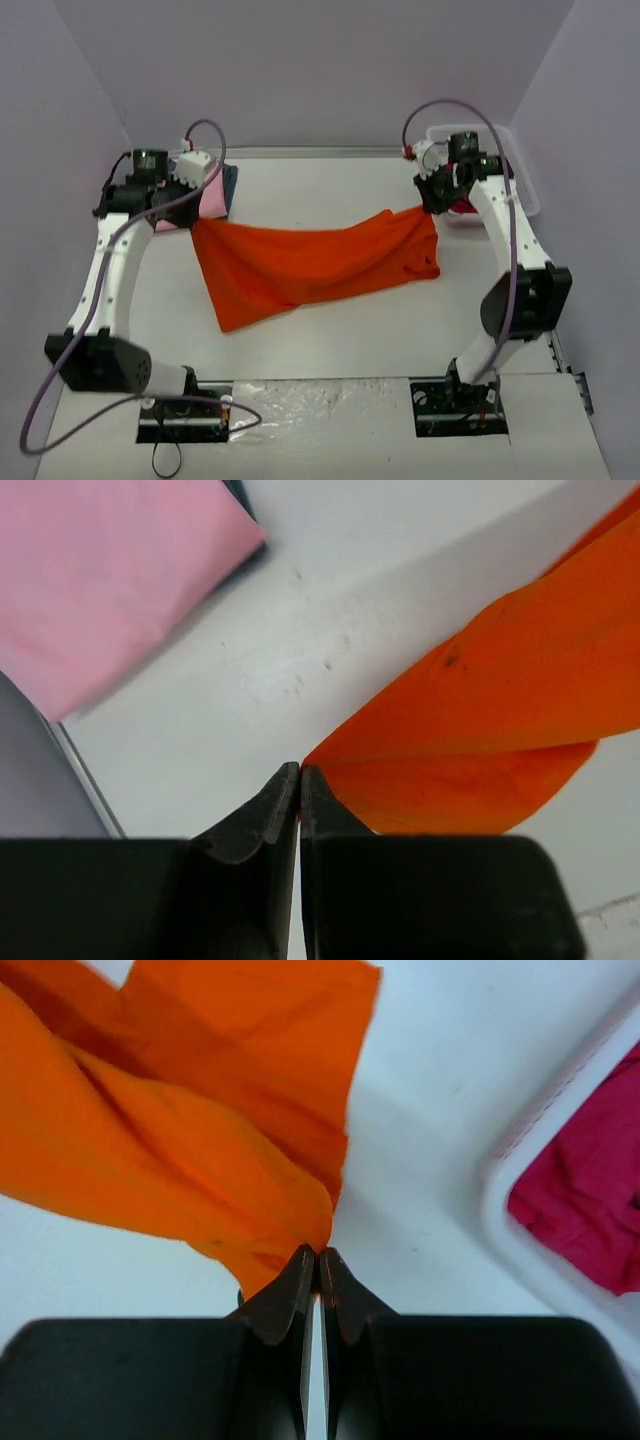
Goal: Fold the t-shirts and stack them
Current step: Flatten out the tshirt
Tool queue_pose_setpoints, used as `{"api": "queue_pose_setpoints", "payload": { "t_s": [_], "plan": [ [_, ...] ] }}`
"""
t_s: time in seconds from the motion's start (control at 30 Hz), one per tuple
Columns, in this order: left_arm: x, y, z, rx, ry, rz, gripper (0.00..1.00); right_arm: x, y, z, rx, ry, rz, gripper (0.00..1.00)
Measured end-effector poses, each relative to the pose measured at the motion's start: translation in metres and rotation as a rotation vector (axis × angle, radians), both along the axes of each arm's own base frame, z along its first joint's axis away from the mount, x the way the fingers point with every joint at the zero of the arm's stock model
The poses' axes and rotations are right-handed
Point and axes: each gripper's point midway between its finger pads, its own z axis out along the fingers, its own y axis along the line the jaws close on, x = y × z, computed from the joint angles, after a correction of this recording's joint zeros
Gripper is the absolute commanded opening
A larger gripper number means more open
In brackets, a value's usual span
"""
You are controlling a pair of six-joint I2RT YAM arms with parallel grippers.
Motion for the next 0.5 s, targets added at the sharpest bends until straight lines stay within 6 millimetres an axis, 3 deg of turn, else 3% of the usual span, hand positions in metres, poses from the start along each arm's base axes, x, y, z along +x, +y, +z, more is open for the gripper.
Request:
{"api": "queue_pose_setpoints", "payload": {
  "t_s": [0.13,0.2,0.27,0.37,0.43,0.5],
  "plan": [
    [0.065,0.007,0.023,0.023,-0.033,0.060,0.02,0.083,0.000,0.016,0.026,-0.069,-0.049,0.00],
    [0.096,0.008,0.047,0.017,-0.090,0.087,0.02,0.118,0.001,0.037,0.044,-0.139,-0.068,0.00],
    [0.117,0.007,0.080,-0.002,-0.162,0.103,0.02,0.138,0.000,0.066,0.061,-0.217,-0.081,0.00],
    [0.118,0.004,0.130,-0.039,-0.279,0.111,0.02,0.138,0.002,0.114,0.089,-0.323,-0.084,0.00],
    [0.099,0.002,0.160,-0.061,-0.347,0.106,0.02,0.118,0.003,0.146,0.105,-0.377,-0.078,0.00],
    [0.067,0.000,0.186,-0.078,-0.409,0.088,0.02,0.087,0.004,0.174,0.122,-0.431,-0.066,0.00]
  ]
}}
